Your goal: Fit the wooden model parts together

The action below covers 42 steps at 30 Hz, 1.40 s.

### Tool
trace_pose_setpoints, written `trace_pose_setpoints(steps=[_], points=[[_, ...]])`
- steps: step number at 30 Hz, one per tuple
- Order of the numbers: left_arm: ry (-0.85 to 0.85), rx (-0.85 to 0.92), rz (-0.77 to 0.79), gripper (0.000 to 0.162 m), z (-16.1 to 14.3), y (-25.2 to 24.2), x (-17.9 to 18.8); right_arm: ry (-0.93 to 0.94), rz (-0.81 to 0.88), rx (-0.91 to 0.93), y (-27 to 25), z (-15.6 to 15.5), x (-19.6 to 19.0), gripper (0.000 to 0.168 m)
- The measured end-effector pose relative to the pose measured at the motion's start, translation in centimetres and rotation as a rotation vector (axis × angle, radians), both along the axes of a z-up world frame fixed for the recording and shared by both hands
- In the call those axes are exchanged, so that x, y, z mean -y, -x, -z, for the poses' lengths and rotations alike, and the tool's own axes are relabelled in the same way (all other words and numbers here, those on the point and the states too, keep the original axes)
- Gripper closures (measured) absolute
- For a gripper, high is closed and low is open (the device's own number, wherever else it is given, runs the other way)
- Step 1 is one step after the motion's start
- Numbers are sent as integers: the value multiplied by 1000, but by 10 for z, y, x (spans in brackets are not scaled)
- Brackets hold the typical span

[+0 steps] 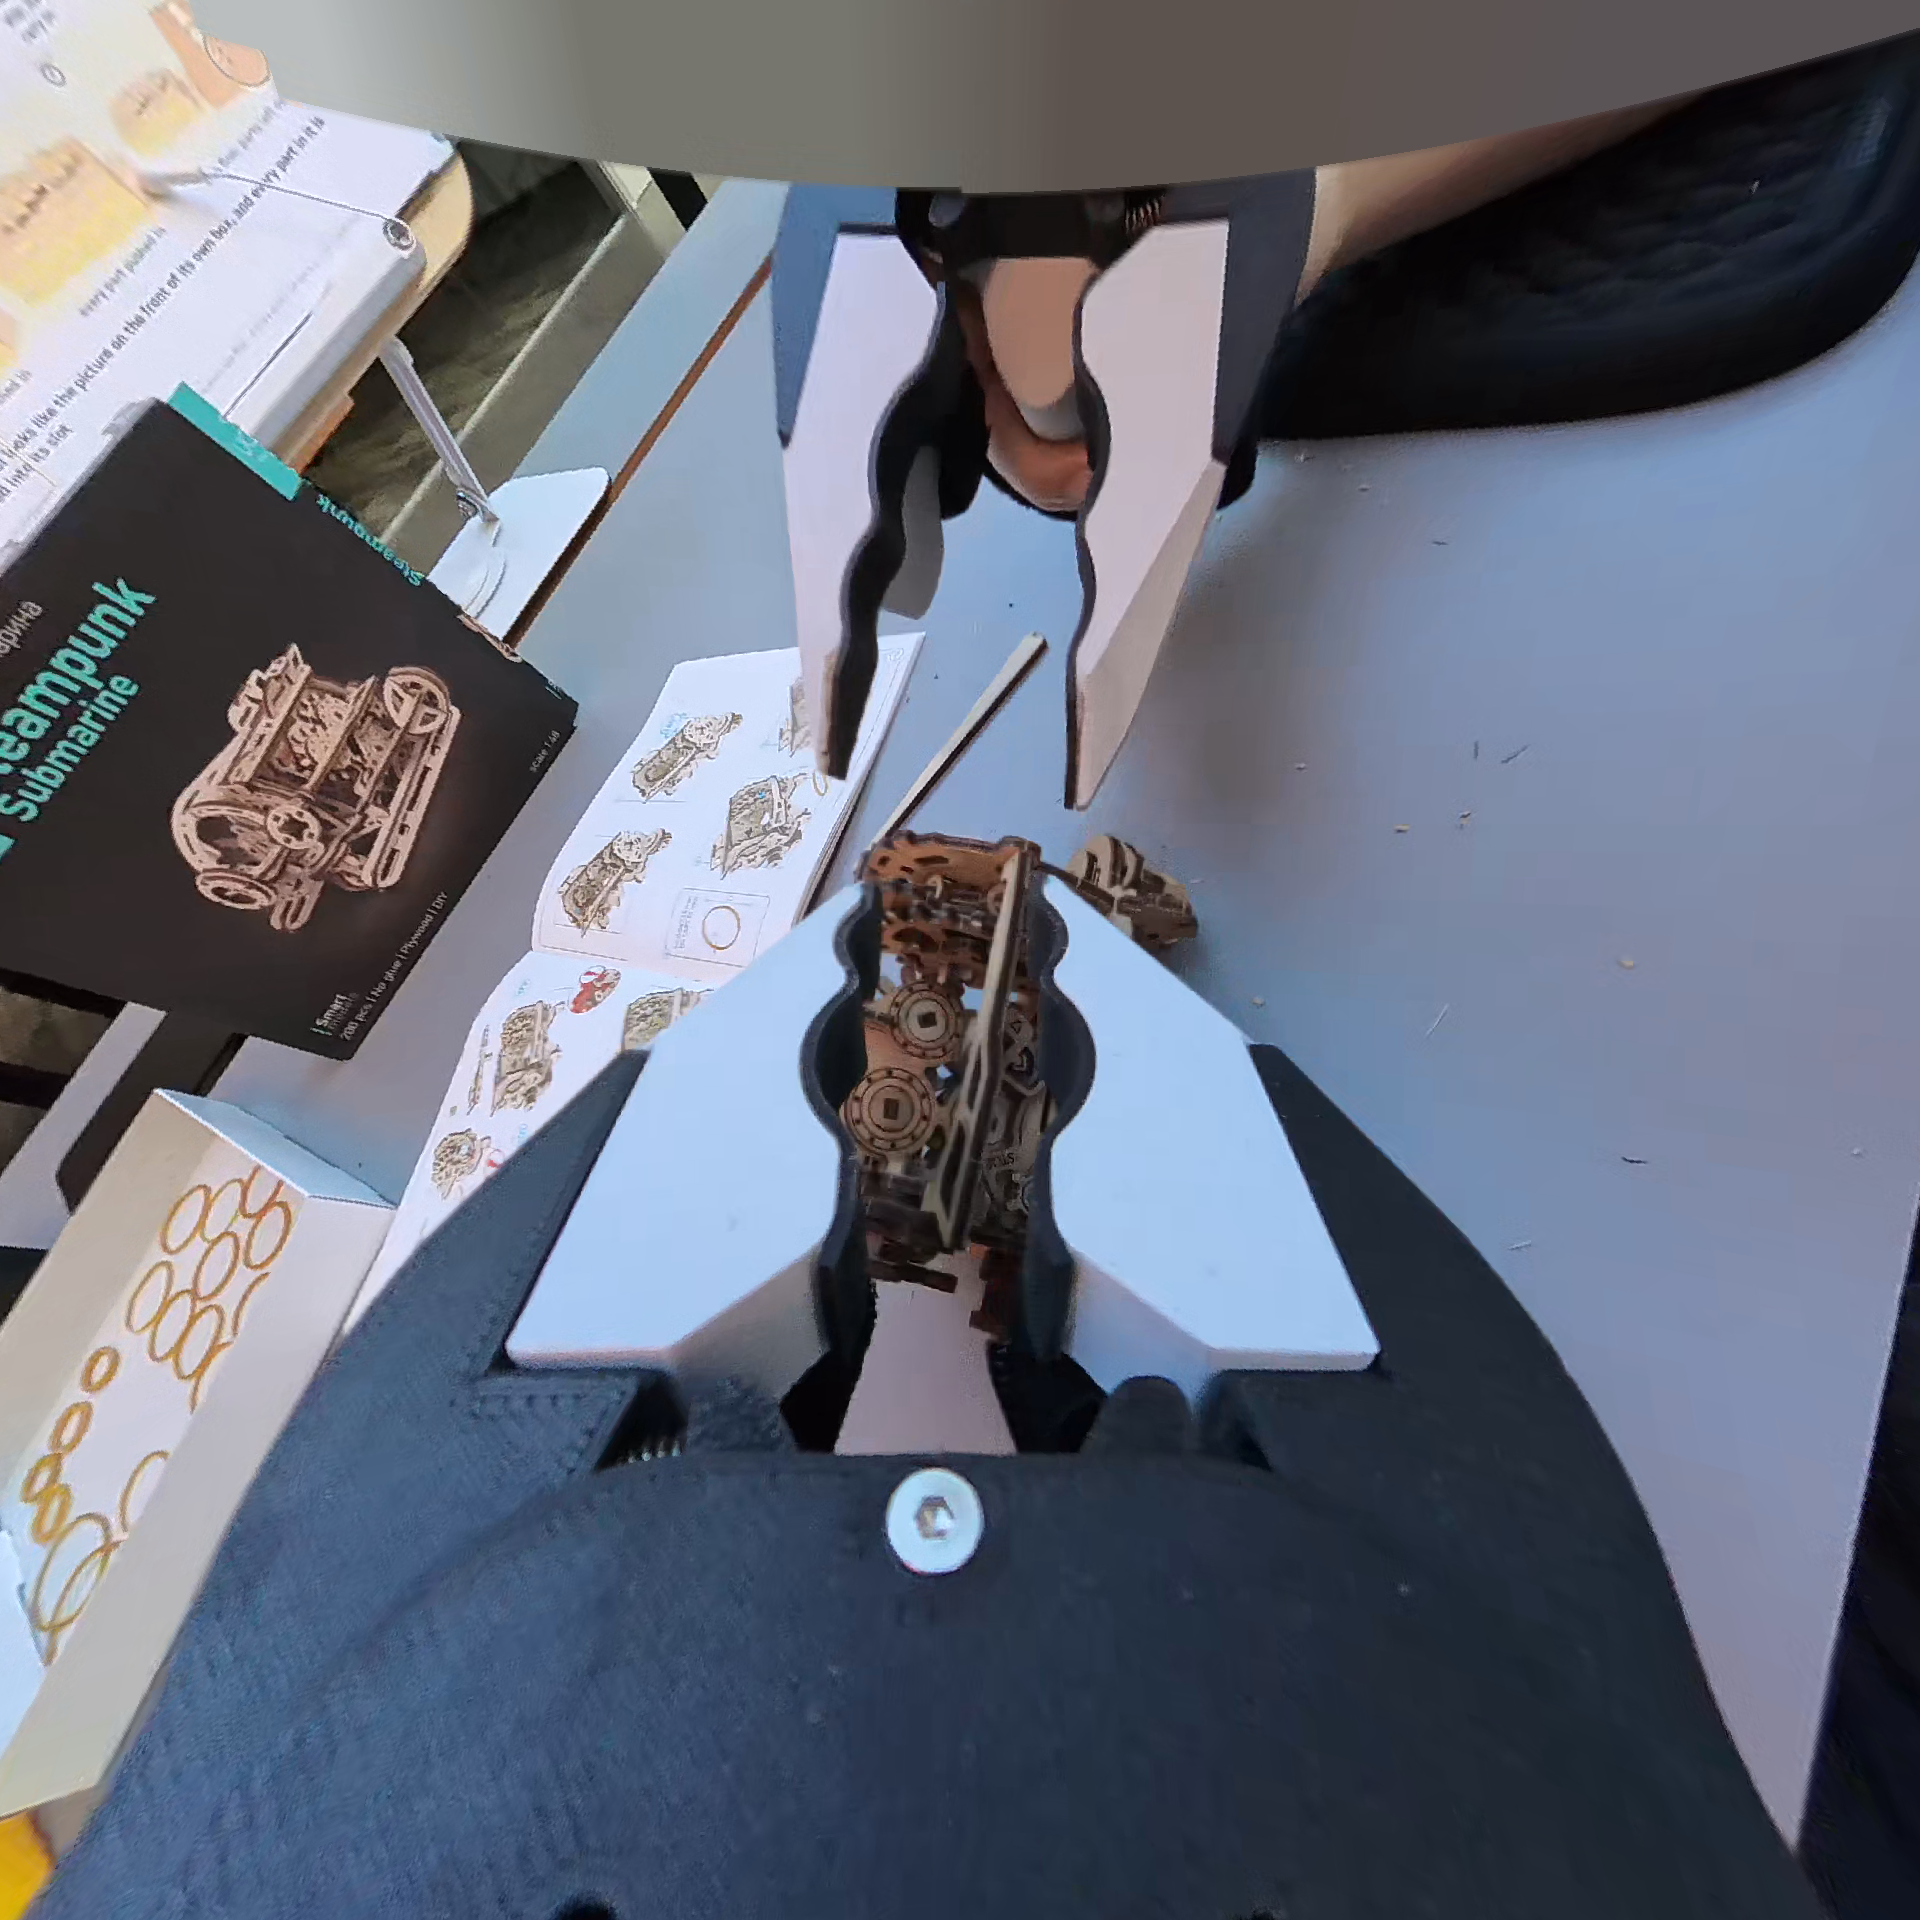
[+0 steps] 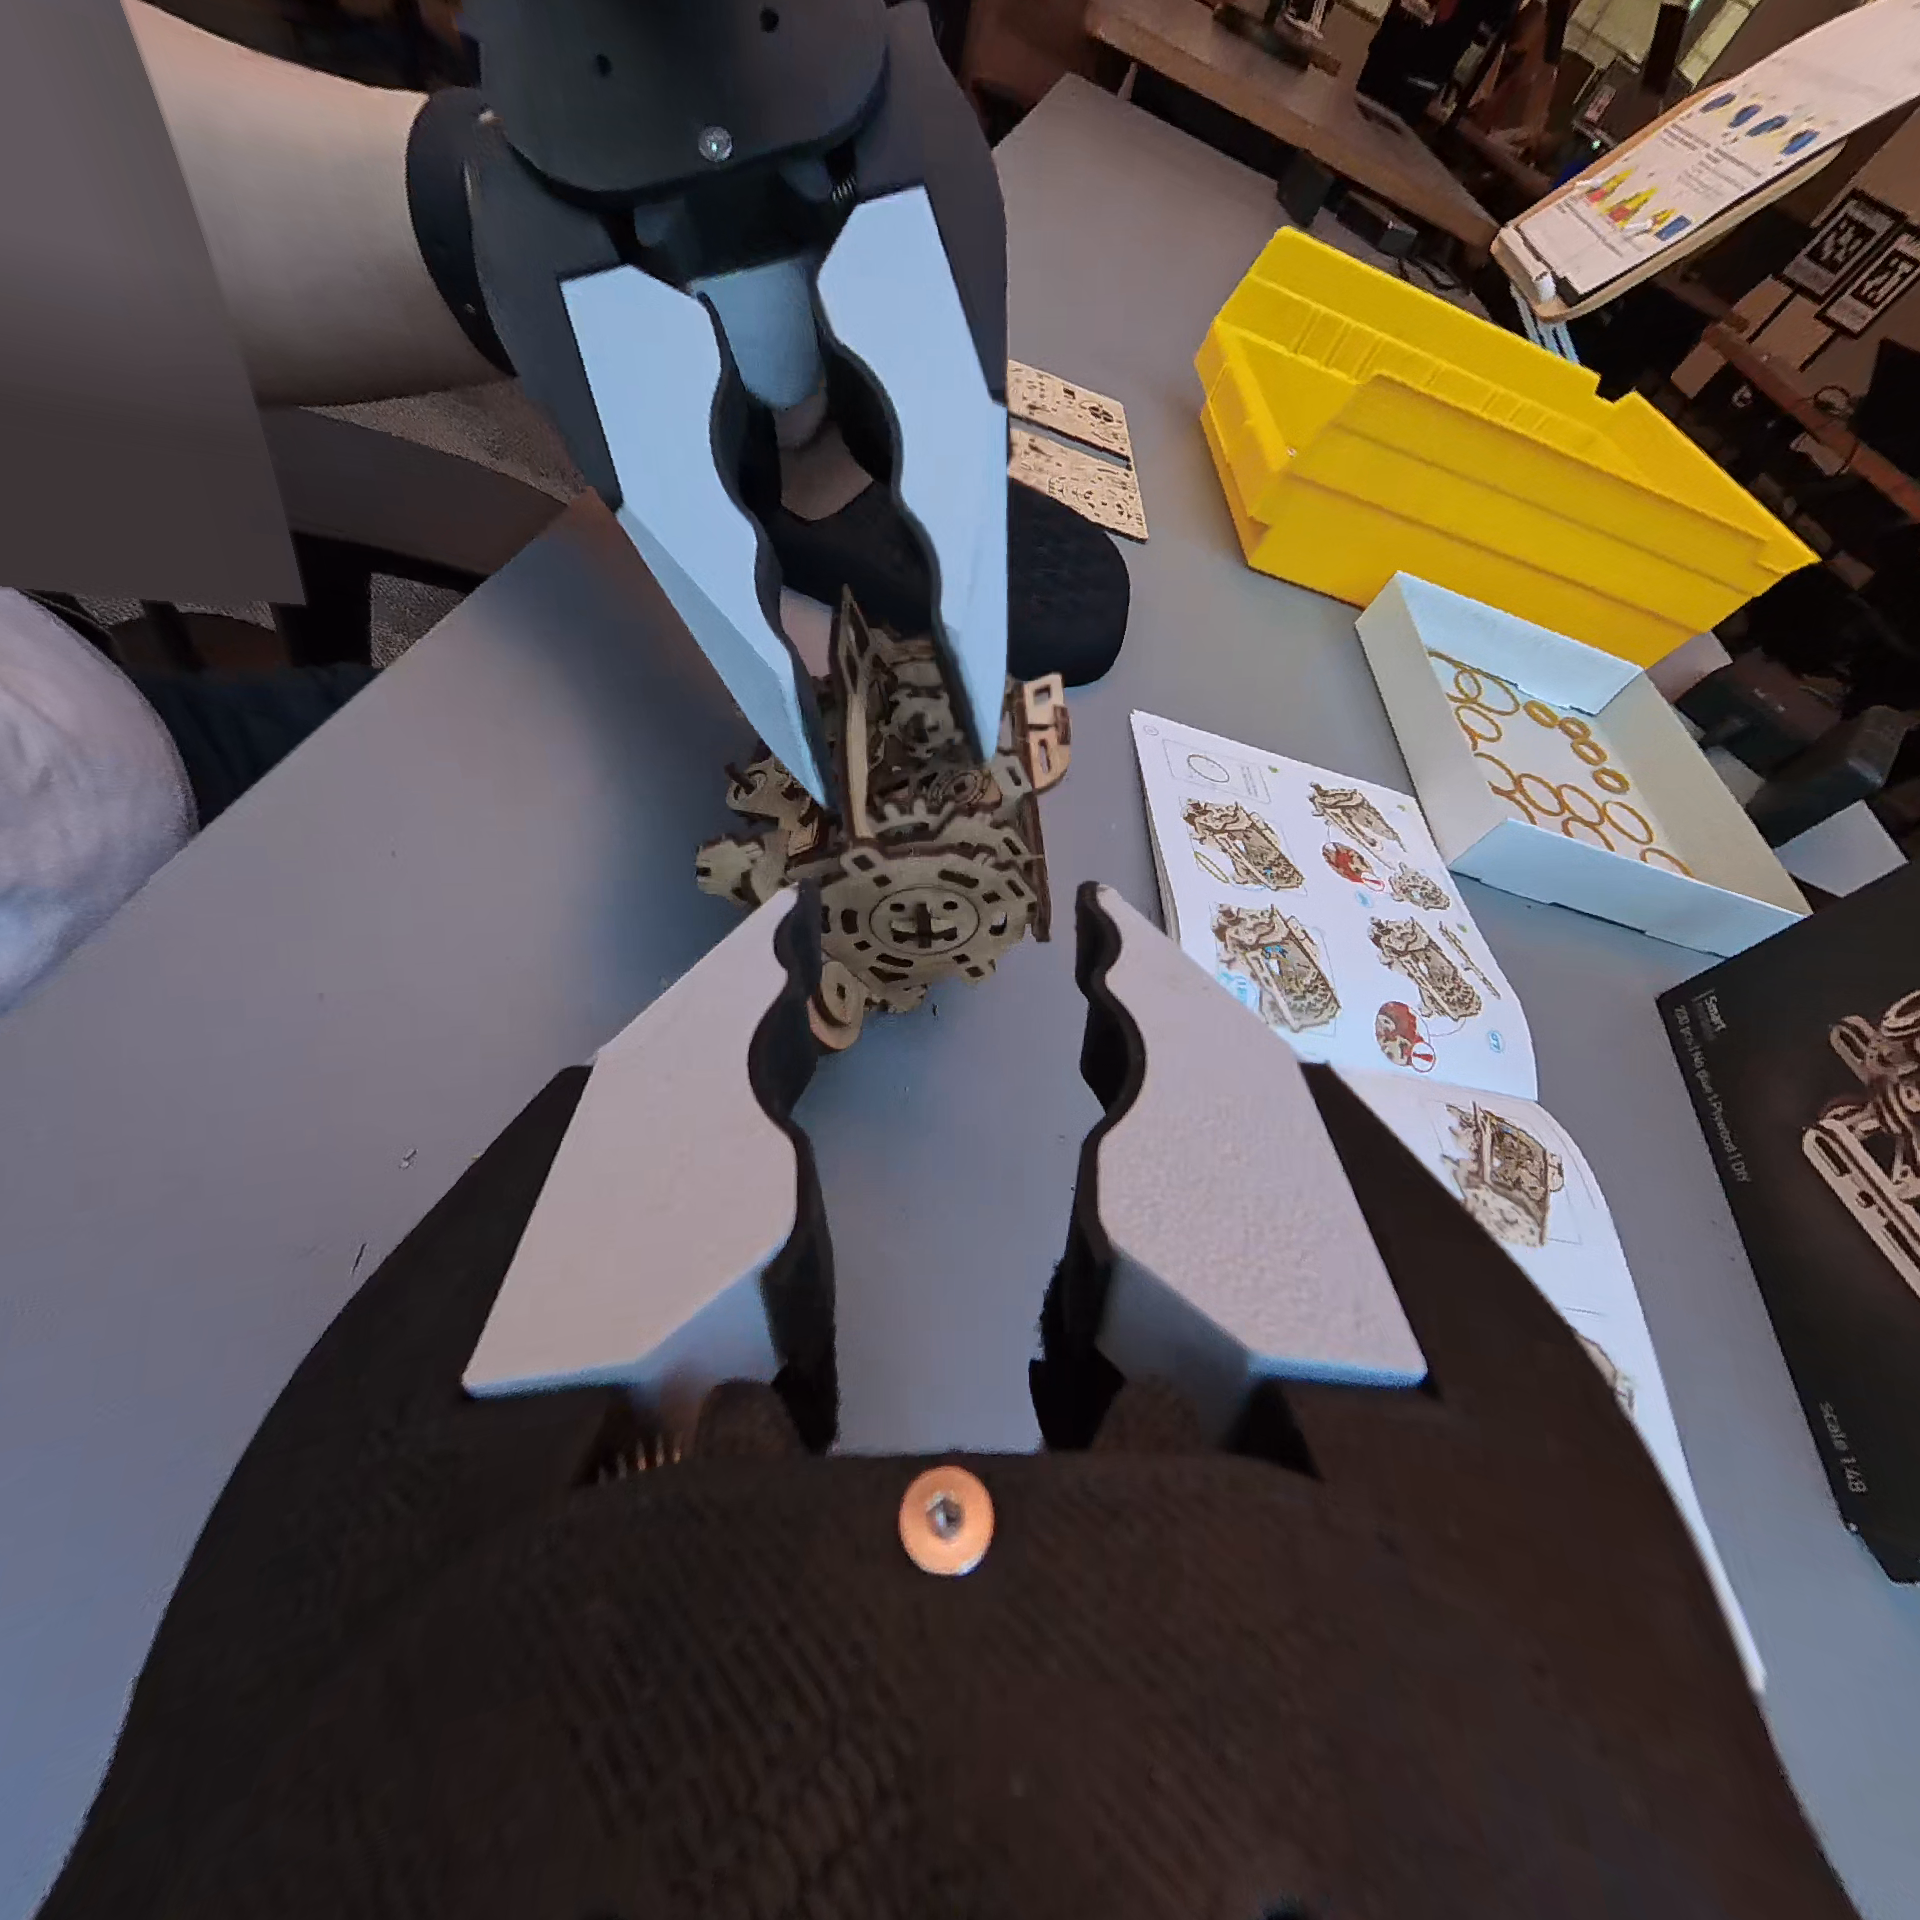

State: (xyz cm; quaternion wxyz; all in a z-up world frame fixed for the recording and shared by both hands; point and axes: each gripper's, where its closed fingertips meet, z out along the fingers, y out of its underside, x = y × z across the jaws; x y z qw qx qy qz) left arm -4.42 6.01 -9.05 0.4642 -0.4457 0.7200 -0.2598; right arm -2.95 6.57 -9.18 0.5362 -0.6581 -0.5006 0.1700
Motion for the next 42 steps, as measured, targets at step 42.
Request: trace_pose_setpoints(steps=[42], points=[[510,-224,-193,112,51,46,-46,399,145,56,-11,54,-41,129]])
